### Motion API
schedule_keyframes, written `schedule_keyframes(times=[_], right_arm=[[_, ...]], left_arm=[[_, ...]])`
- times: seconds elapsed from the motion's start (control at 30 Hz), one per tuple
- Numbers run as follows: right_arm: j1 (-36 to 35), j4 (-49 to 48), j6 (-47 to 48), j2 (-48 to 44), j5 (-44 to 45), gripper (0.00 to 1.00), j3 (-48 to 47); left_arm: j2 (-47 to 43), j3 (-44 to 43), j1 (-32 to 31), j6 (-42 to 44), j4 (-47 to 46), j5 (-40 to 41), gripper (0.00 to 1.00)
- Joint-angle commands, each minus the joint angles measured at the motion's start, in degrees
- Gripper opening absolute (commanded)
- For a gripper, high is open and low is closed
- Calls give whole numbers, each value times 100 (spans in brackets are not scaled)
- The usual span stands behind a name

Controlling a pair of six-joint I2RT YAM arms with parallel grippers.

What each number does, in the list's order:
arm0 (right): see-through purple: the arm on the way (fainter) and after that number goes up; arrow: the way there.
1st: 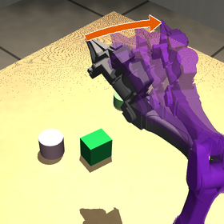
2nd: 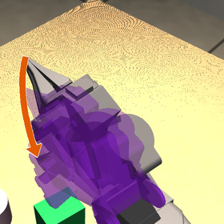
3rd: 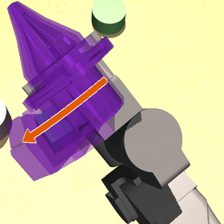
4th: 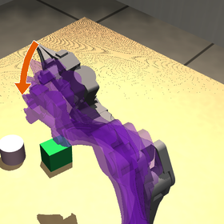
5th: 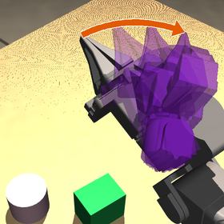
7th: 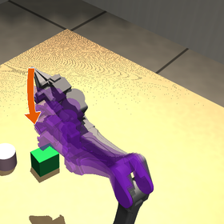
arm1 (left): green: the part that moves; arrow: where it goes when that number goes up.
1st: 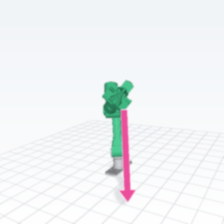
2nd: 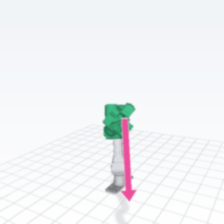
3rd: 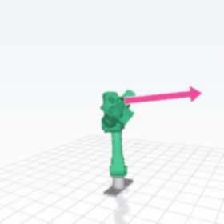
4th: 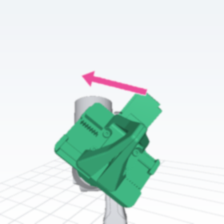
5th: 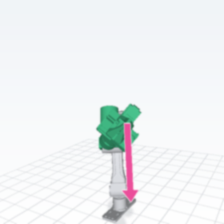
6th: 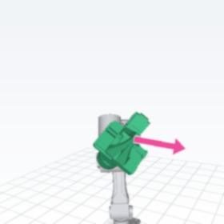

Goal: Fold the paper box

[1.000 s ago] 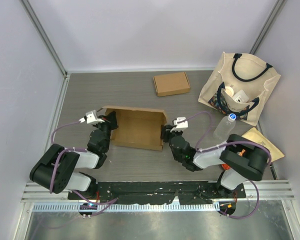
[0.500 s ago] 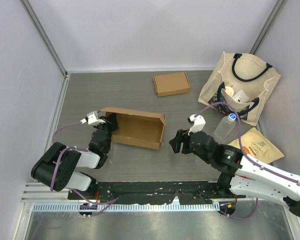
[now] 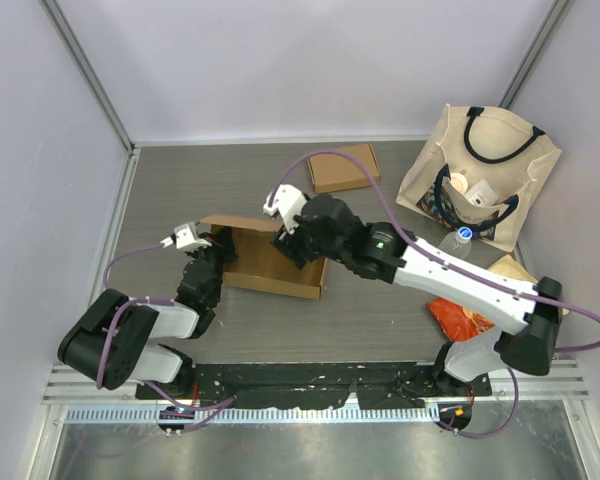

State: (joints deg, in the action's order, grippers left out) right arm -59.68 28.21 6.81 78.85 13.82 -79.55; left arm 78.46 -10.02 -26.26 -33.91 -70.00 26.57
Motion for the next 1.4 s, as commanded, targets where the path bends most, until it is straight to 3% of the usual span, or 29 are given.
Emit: schedule_keyframes(times=[0.0, 0.07, 0.17, 0.2, 0.27, 0.3, 0.37, 0.5, 0.63, 0.67, 0.77, 0.87, 0.9, 1.07, 1.13, 1.27, 1.37], right_arm=[[-44, -270, 1207, 306, -687, 69, -193], [-61, -516, 1244, 473, -575, 69, -158], [-201, -1069, 1620, 781, 355, 61, 70], [-341, -1715, 1735, 851, 1089, 48, 254], [-360, -1889, 1929, 947, 1236, 35, 466], [-369, -1976, 1947, 983, 1306, 29, 493], [-369, -2090, 2034, 1027, 1316, 26, 677], [-378, -2205, 2079, 1054, 1263, 22, 914], [-378, -2267, 2009, 983, 991, 22, 1239], [-386, -2258, 1965, 992, 817, 23, 1283], [-386, -2101, 1562, 1071, 247, 33, 1363], [-334, -2204, 527, 1019, -482, 52, 1643], [-308, -2379, -60, 940, -625, 56, 1731], [70, -2758, -2216, 668, -1267, 62, 2241], [386, -3055, -2866, 335, -1925, 62, 2591], [975, -3550, -3869, -605, -2533, 66, 3103], [1493, -2948, -4098, -1178, -2534, 68, 3033]], left_arm=[[21, 79, -63, 95, 742, 24, 0], [3, 79, -63, 104, 759, 59, 0], [-120, 71, -63, 60, 934, 77, 2], [-181, 71, -55, -149, 1048, 77, 5], [-689, 79, -55, -561, 1913, 85, 24], [-944, -25, -55, -1016, 2433, 112, 39], [-1866, -210, -55, -1354, 4036, 60, 49], [-3816, -456, -54, -1864, 6249, -204, 62], [-6188, -579, -55, -1909, 7893, -749, 63], [-7028, -658, -55, -1796, 8453, -845, 62], [-8106, -931, -55, -1497, 8932, -724, 62], [-7085, -1475, -63, -1128, 8602, -862, 59], [-6272, -1781, -55, -1066, 8486, -1177, 59], [-3666, -2723, -37, -600, 7678, -2162, 58], [-2570, -3127, -28, -406, 7545, -2628, 56], [-1571, -3331, 7, -345, 7229, -3087, 52], [-1456, -3094, 42, -327, 6833, -2991, 53]])
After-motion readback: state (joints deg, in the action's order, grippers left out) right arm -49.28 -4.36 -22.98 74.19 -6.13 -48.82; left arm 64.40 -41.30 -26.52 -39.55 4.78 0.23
